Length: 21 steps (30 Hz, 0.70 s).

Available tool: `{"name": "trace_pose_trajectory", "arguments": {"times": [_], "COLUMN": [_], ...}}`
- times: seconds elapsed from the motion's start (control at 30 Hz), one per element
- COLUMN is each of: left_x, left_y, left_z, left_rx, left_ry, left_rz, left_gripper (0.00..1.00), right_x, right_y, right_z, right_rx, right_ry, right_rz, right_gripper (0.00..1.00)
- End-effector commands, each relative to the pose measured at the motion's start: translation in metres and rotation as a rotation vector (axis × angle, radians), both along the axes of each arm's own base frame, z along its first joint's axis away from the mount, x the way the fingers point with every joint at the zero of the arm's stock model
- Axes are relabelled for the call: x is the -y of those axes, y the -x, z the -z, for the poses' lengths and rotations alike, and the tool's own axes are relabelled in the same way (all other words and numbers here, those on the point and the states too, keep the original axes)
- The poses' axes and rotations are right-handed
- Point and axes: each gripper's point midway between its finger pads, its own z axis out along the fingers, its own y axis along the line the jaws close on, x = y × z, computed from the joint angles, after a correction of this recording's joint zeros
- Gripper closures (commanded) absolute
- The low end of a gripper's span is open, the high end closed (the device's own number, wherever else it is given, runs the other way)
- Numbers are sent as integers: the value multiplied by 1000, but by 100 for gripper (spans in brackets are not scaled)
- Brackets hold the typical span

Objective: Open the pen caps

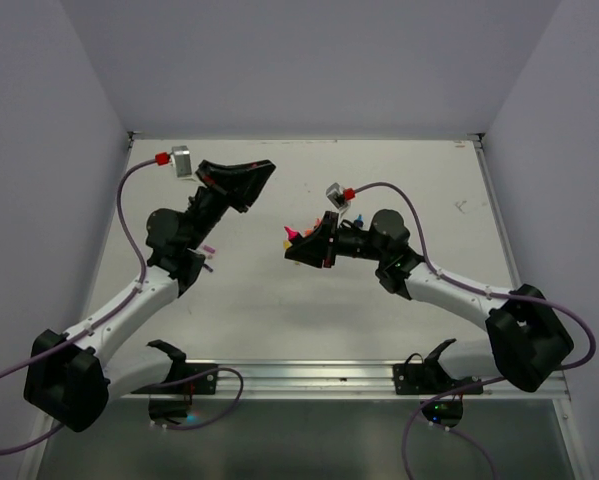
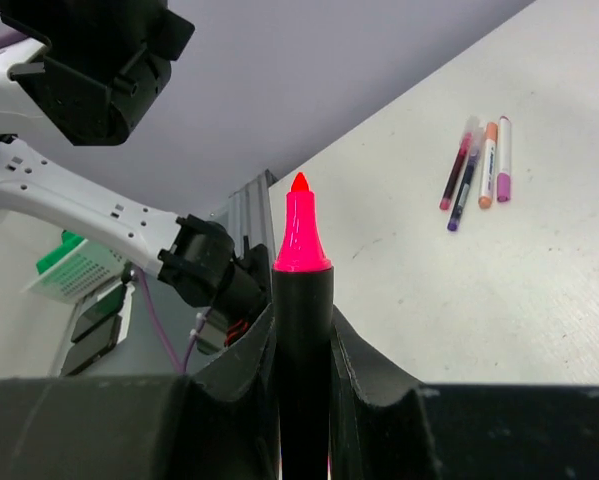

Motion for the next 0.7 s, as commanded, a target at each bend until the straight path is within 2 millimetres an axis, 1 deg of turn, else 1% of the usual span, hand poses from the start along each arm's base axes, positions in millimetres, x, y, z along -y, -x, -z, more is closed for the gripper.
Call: {"name": "trace_pose_trajectory", "arguments": {"times": [0.0, 0.03, 0.1, 0.13, 0.17, 0.2, 0.23, 0.27, 0.3, 0.33, 0.37, 0.4, 0.43, 0.47, 0.5, 0.53, 0.57, 0.6, 0.63, 0.67], "left_x": [-8, -5, 3, 8, 10, 13, 18, 19, 22, 25, 26, 28, 31, 32, 33, 35, 36, 37, 37, 39], "left_y": [-3, -6, -5, -8, -13, -12, -16, -19, -19, -23, -24, -25, -30, -32, -34, -37, -36, -35, -33, -30], "left_z": [-43, -42, -36, -29, -19, -12, 4, 13, 23, 40, 50, 61, 84, 97, 111, 139, 154, 167, 192, 202], "left_rx": [135, 132, 124, 97, 68, 51, 6, -26, -51, -110, -144, -168, -259, -304, -335, -444, -492, -535, -615, -646], "left_ry": [65, 60, 31, 10, -7, -24, -57, -79, -105, -143, -168, -207, -259, -295, -346, -403, -432, -455, -483, -493], "left_rz": [-55, -42, -4, 15, 23, 45, 64, 75, 92, 102, 108, 114, 124, 129, 131, 147, 156, 166, 181, 194], "left_gripper": [100, 100, 100, 100, 100, 100, 100, 100, 100, 100, 100, 100, 99, 97, 96, 95, 94, 93, 93, 93], "right_x": [1, 2, 4, 7, 11, 16, 20, 26, 34, 39, 47, 56, 63, 72, 80, 85, 92, 96, 99, 101], "right_y": [6, 7, 8, 6, 5, 3, -3, -4, -8, -10, -18, -21, -24, -33, -32, -35, -39, -39, -40, -41], "right_z": [-8, -7, -5, 3, 2, 14, 19, 18, 32, 37, 34, 49, 54, 60, 67, 72, 76, 81, 86, 90], "right_rx": [16, 6, 2, -7, 1, -30, -16, -8, -27, -29, -15, -38, -41, -42, -46, -52, -59, -74, -86, -95], "right_ry": [-48, -57, -56, -38, -31, 9, 30, 40, 95, 119, 130, 196, 226, 265, 311, 338, 360, 383, 398, 411], "right_rz": [-20, -19, -9, 20, 41, 65, 105, 133, 169, 197, 265, 303, 341, 415, 437, 465, 508, 525, 540, 552], "right_gripper": [100, 100, 100, 100, 100, 100, 100, 100, 100, 100, 100, 100, 100, 100, 100, 100, 100, 100, 100, 100]}}
